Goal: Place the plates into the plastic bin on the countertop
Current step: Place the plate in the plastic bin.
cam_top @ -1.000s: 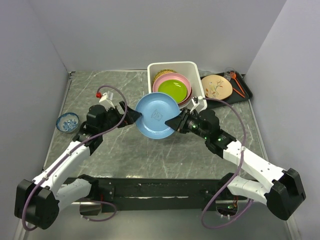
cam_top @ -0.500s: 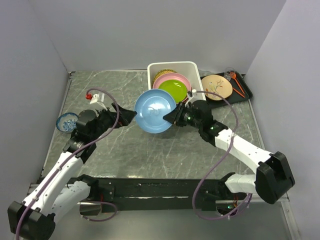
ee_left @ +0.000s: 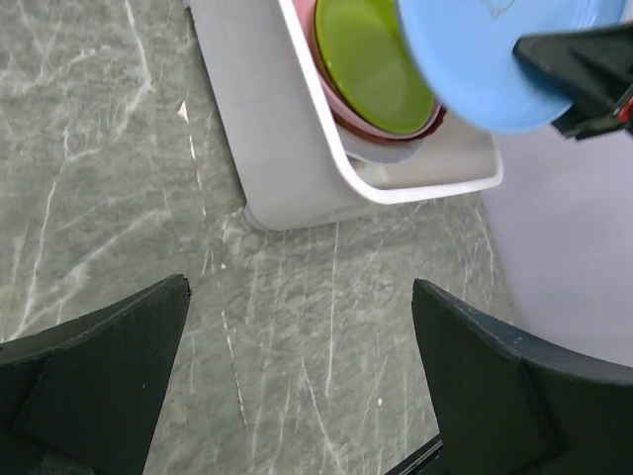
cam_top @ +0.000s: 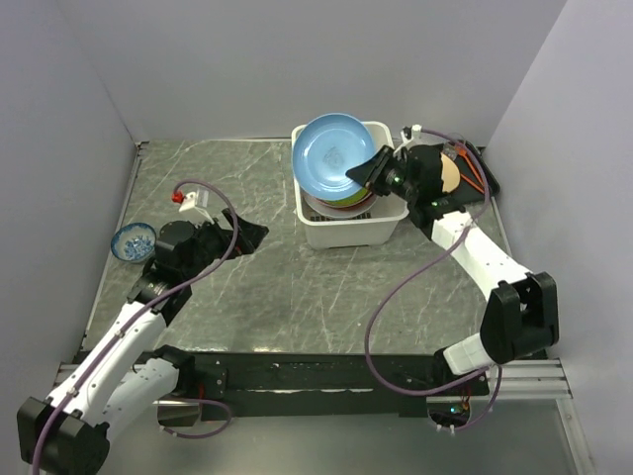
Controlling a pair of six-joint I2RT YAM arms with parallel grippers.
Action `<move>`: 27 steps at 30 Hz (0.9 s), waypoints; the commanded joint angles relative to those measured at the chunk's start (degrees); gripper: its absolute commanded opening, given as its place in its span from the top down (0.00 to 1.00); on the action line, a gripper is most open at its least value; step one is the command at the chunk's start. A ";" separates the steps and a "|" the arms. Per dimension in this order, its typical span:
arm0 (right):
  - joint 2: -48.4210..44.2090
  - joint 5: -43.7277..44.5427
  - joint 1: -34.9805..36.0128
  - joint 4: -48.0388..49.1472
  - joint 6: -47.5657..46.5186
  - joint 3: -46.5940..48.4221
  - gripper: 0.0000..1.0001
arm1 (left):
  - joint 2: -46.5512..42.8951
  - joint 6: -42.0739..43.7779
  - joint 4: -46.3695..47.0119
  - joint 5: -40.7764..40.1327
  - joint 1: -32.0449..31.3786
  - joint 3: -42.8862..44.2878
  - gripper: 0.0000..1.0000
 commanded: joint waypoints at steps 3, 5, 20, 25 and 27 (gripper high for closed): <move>4.89 -1.57 -2.07 -1.39 -1.92 5.85 1.00 | 2.76 0.13 5.13 3.07 0.21 -0.04 0.01; 5.86 -1.31 -2.51 -1.22 -1.74 5.50 1.00 | 3.38 0.13 5.23 3.59 0.21 -0.12 0.01; 10.69 0.45 -3.48 -6.84 -2.27 8.57 0.89 | 3.20 1.54 3.03 -0.36 0.21 -0.57 0.01; 9.38 4.57 -3.48 -10.88 -3.67 8.31 0.44 | 3.90 1.80 3.20 -0.45 0.21 -0.30 0.01; 7.02 5.90 -3.57 -10.71 -4.12 6.91 0.35 | 4.17 1.80 3.38 -0.36 0.21 -0.30 0.01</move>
